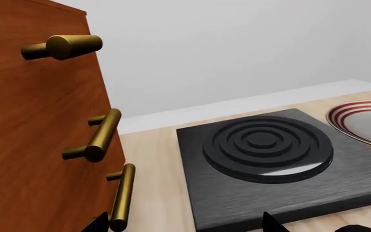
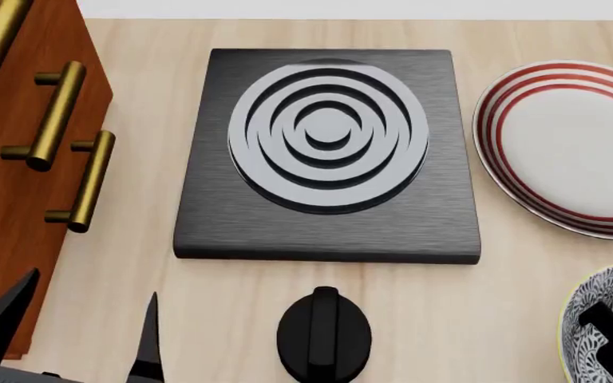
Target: Pick up the cream cheese and put it in the bowl.
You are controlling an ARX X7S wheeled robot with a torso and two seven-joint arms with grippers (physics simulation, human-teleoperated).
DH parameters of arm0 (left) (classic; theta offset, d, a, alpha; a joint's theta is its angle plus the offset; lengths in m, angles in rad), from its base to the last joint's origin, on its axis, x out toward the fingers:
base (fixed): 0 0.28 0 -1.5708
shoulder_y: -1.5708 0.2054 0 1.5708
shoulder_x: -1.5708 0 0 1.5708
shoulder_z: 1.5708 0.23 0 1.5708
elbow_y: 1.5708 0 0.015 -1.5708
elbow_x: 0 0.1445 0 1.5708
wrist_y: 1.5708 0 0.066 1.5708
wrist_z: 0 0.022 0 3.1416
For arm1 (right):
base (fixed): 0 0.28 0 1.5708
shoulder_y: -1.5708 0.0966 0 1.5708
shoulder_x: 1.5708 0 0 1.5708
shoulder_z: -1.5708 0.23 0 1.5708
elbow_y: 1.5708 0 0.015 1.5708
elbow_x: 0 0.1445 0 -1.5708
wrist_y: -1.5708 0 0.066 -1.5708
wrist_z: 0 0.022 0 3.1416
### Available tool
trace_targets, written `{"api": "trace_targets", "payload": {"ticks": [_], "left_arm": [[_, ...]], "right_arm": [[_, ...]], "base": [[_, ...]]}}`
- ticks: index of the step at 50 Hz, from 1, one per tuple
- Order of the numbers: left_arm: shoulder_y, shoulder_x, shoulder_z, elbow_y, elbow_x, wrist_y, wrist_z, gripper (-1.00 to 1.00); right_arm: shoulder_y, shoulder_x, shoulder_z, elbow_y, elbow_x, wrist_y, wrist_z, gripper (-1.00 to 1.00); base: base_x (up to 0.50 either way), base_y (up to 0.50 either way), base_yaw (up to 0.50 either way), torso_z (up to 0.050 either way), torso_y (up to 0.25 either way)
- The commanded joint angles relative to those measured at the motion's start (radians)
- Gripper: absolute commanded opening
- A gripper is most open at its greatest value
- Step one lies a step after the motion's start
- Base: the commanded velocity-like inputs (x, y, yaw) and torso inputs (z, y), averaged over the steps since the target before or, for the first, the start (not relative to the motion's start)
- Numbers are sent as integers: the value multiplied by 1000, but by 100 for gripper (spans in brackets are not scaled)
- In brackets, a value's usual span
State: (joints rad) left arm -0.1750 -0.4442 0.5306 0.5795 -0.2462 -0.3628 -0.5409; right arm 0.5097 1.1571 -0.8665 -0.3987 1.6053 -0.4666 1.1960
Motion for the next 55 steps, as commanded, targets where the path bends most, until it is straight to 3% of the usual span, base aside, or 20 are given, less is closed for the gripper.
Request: {"api": "trace_targets", "payload": {"ticks": [1,55], "left_arm": [[0,-1,1,-1,0,4,-2,100],[-5,-6,9,-4,-7,6,-5,100]], "right_arm": [[14,-6,13,17,-15,23,-9,-100],[3,-67,6,126,-1,48,-67,-100]], "base": [[0,0,0,0,0],[0,0,0,0,0]]}}
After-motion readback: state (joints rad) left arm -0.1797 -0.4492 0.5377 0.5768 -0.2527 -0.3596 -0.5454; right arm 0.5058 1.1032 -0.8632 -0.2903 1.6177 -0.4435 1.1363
